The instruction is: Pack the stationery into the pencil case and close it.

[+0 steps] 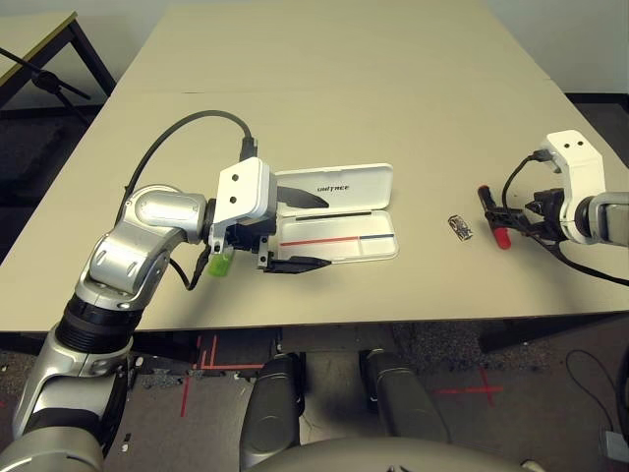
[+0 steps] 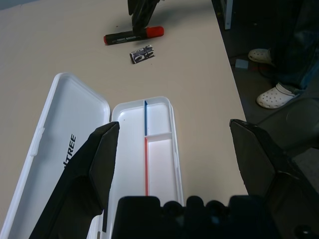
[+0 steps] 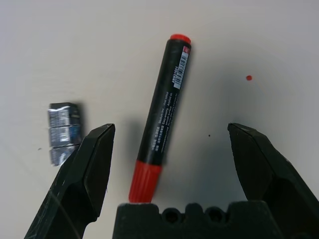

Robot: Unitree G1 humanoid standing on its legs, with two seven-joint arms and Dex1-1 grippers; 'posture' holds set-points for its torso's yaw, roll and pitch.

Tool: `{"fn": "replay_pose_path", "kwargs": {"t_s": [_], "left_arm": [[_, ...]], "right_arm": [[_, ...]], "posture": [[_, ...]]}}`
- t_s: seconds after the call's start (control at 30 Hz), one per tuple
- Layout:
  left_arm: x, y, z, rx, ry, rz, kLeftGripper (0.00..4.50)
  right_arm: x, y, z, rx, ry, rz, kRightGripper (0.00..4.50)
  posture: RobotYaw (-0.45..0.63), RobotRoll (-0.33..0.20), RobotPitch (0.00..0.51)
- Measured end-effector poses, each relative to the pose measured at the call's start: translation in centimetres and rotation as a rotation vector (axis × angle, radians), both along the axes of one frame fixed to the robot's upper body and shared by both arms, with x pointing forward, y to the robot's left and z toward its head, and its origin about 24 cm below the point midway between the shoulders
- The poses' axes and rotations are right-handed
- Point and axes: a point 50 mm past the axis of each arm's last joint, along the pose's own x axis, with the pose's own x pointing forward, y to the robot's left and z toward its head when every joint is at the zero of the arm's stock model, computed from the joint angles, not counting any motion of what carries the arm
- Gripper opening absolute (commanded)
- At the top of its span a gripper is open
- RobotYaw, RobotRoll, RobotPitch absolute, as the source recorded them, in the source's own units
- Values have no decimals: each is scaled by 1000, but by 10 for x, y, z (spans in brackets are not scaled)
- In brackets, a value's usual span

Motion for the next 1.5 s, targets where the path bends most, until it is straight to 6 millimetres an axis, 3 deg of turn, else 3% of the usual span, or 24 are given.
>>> {"fn": "replay_pose_path", "kwargs": {"t_s": [0.27,0.3,0.4,0.67,0.83,1.1,1.27,1.5], "left_arm": [[-4,-2,1,3,-14,-3,4448],[-4,-2,0,4,-11,-1,4488],[-5,-1,-2,7,0,5,4500],[-6,0,-3,13,11,11,4500],[-6,0,-4,13,13,11,4500],[-5,-4,-4,22,19,-10,4500],[-4,-5,-3,27,15,-23,4500],[-4,-2,-3,64,7,-24,4500]], "right_arm": [[15,3,-18,8,-3,3,4500],[15,2,-19,5,-6,2,4324],[17,0,-21,0,-10,-5,3550],[18,-4,-18,-14,-16,-7,555],[15,-13,-6,-64,-27,55,521],[12,-21,36,-176,-131,325,521],[4,-7,53,-235,-132,646,521],[3,36,51,-190,-108,1025,521]], "posture": [[20,0,148],[20,0,148],[22,0,148],[9,0,148],[-2,0,145],[-11,0,145],[-21,0,145],[-7,0,146]]}}
